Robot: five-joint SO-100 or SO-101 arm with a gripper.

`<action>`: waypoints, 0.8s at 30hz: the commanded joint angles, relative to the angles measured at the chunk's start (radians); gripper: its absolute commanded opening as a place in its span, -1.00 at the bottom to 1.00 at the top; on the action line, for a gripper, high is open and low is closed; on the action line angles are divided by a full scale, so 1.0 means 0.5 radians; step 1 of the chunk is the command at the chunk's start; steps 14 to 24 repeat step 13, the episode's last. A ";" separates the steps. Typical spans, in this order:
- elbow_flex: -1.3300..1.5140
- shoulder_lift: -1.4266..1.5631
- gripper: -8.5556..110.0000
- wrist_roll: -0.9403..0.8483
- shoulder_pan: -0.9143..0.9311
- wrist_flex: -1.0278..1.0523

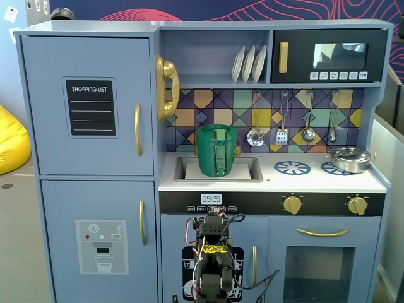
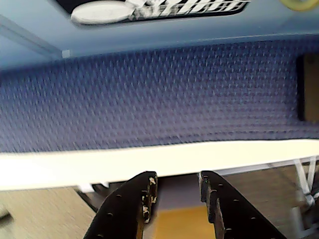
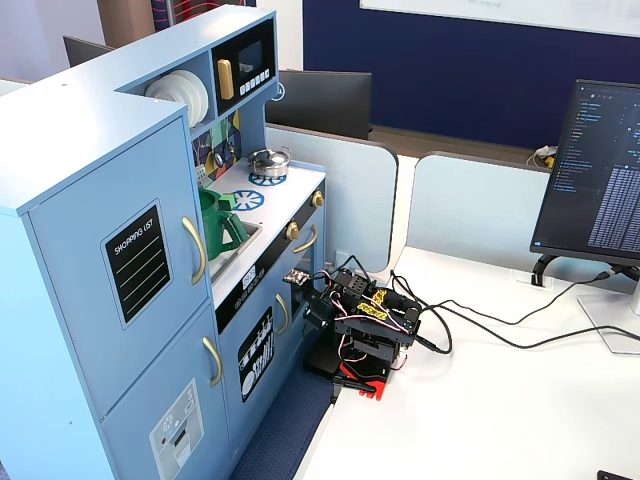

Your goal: Close the left cabinet door

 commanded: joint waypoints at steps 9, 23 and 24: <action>0.031 -0.012 -0.78 0.120 0.034 0.328; 0.031 -0.012 -0.77 0.120 0.034 0.328; 0.031 -0.012 -0.77 0.120 0.034 0.328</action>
